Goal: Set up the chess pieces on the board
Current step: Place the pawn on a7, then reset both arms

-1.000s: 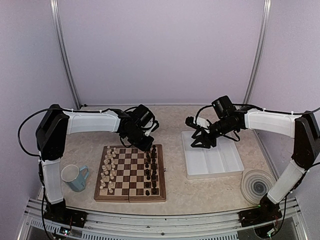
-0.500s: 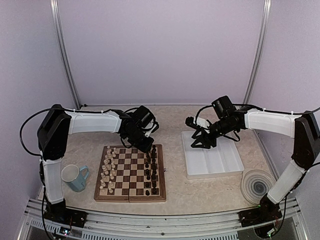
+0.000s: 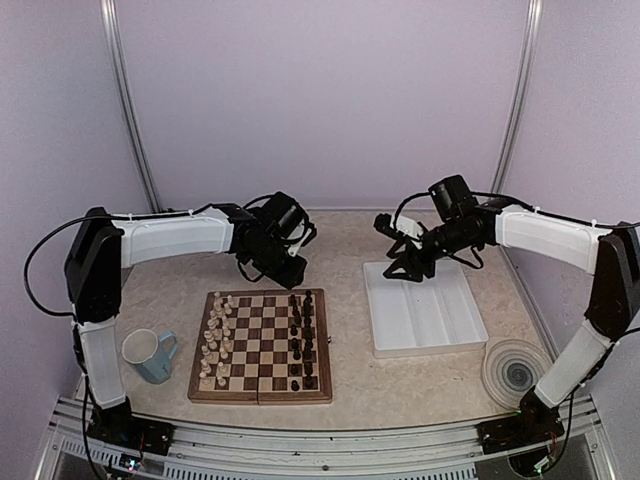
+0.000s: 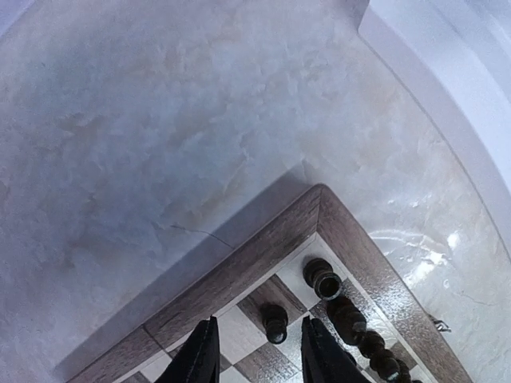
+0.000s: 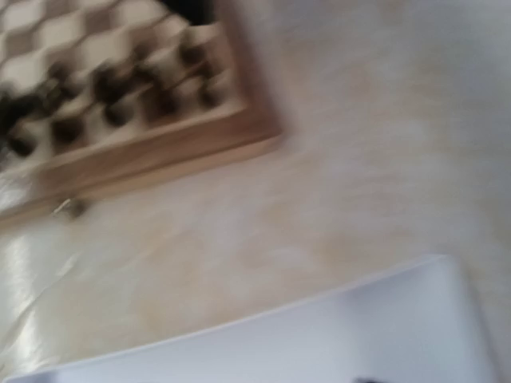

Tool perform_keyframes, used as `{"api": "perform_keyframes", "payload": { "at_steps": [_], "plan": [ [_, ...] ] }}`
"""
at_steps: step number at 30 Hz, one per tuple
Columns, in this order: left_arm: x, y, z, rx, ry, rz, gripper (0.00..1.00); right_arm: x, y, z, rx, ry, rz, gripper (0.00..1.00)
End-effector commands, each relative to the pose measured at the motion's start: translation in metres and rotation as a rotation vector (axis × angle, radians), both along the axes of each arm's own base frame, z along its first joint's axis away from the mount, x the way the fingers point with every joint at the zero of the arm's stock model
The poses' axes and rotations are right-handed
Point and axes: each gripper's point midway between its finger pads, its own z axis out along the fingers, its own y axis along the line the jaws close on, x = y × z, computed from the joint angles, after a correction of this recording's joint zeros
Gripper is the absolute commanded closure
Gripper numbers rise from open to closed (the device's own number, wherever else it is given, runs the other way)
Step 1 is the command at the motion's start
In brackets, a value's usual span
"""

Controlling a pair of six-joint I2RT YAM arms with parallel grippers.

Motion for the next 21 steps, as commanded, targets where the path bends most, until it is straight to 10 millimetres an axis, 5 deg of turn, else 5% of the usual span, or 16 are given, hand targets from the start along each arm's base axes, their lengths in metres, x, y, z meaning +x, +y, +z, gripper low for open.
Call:
{"api": "perform_keyframes", "payload": {
  "at_steps": [1, 4, 8, 9, 10, 11, 16, 21],
  "plan": [
    [0.023, 0.008, 0.107, -0.091, -0.218, 0.017, 0.63, 0.051, -0.037, 0.09, 0.094, -0.223, -0.25, 0.03],
    [0.04, 0.024, 0.142, -0.112, -0.292, 0.064, 0.62, 0.079, -0.085, 0.148, 0.174, -0.365, -0.476, 0.01],
    [0.055, 0.044, 0.196, -0.186, -0.417, 0.127, 0.48, 0.112, -0.163, 0.192, 0.249, -0.431, -0.874, 0.01],
    [0.057, 0.049, 0.206, -0.201, -0.449, 0.144, 0.39, 0.114, -0.177, 0.202, 0.278, -0.434, -0.943, 0.01],
    [0.058, 0.053, 0.218, -0.221, -0.485, 0.158, 0.12, 0.114, -0.187, 0.208, 0.298, -0.436, -0.994, 0.01],
    [0.06, 0.057, 0.225, -0.238, -0.513, 0.169, 0.02, 0.111, -0.191, 0.214, 0.31, -0.441, -1.019, 0.01],
    [0.062, 0.082, 0.254, -0.428, -0.574, 0.247, 0.01, 0.084, -0.188, 0.243, 0.408, -0.472, -0.98, 0.01],
    [0.061, 0.101, 0.247, -0.485, -0.559, 0.258, 0.01, 0.079, -0.192, 0.222, 0.419, -0.443, -1.013, 0.01]
  ]
}}
